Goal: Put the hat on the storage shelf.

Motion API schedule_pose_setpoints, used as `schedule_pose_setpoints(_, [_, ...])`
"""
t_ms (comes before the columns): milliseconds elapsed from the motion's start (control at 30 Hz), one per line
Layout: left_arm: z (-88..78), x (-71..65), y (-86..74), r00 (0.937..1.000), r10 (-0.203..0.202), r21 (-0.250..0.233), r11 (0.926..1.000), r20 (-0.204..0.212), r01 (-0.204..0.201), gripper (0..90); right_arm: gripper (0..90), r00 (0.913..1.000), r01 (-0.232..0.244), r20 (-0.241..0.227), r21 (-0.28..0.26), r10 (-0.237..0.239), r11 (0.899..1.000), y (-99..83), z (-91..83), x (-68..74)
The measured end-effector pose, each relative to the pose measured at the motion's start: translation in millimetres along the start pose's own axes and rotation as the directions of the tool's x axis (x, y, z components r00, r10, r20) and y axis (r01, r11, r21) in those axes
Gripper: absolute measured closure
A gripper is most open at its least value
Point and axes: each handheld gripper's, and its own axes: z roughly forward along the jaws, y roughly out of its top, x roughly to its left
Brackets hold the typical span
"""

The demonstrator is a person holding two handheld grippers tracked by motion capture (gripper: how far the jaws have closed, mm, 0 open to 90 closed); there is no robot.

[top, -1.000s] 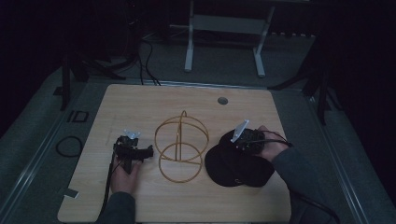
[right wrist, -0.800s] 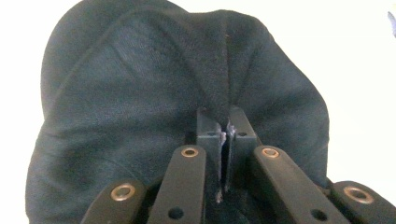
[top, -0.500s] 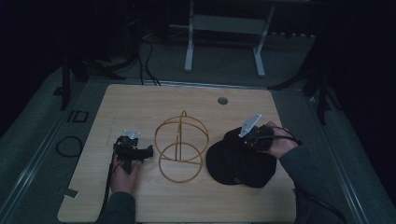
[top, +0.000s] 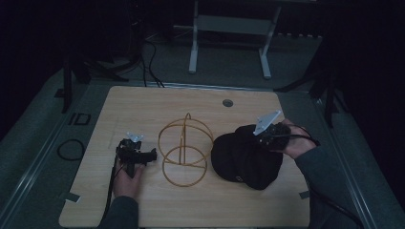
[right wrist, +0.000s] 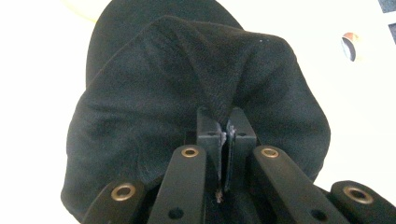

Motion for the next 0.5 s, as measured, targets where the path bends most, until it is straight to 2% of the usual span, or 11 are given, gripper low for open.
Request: schedule_pose_setpoints(500, [0.0, 0.1, 0.0, 1.0000, 0.001, 0.001, 1.0000, 0.000, -0.001, 3.4, 86.9, 0.9997, 0.024, -0.005, 0.013, -0.024, 1.000, 9.1, -18.6, -3.8])
